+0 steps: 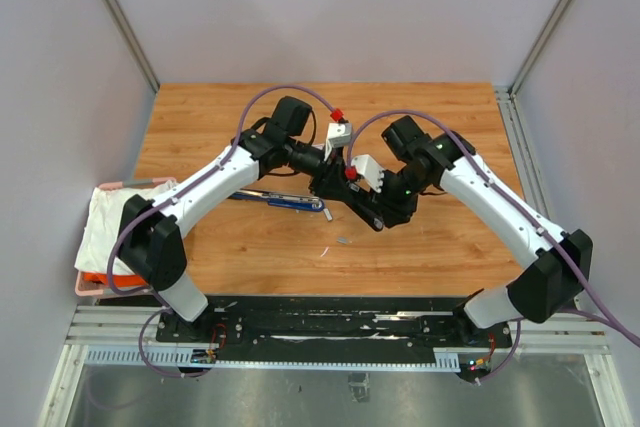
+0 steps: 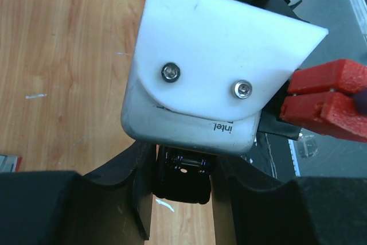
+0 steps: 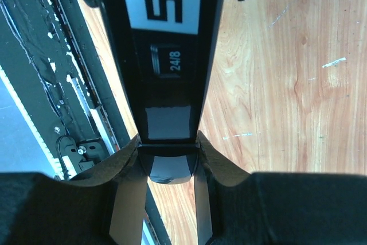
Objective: Unload the staples from the stapler
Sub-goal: Unload the staple at the center of the board.
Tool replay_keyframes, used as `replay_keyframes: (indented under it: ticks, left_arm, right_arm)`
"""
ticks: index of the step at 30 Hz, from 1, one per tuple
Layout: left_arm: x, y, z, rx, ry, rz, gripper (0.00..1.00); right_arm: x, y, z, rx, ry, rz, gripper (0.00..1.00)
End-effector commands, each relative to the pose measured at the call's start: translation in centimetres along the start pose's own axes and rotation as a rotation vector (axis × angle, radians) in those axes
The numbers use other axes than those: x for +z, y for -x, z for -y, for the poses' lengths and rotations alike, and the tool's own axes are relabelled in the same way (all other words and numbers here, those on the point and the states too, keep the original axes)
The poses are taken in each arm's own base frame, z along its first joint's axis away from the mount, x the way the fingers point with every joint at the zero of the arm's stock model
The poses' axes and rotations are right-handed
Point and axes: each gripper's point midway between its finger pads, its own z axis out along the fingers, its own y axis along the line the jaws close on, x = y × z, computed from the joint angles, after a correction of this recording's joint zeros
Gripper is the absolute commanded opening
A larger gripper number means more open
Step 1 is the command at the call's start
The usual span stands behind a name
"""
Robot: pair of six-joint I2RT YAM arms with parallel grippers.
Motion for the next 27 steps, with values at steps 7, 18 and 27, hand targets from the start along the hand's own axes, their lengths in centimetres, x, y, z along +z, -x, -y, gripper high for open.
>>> replay_keyframes:
  ticks: [7, 18, 27]
  left_arm:
    - [-0.1, 1.2, 0.0, 0.016, 0.009, 0.044, 0.0]
    - [-6.3, 9.4, -0.6, 0.061, 0.096, 0.43, 0.0]
    - [-11.5, 14.0, 4.2, 0.246, 0.061, 0.827, 0.0]
  right_arm:
    - [-3.8, 3.6, 0.4, -0.076, -0.111, 0.239, 0.14]
    - [-11.5, 5.5, 3.3, 0.184, -0.079, 0.76, 0.68]
    - [-12.8, 7.9, 6.5, 0.518, 0.238, 1.049, 0.68]
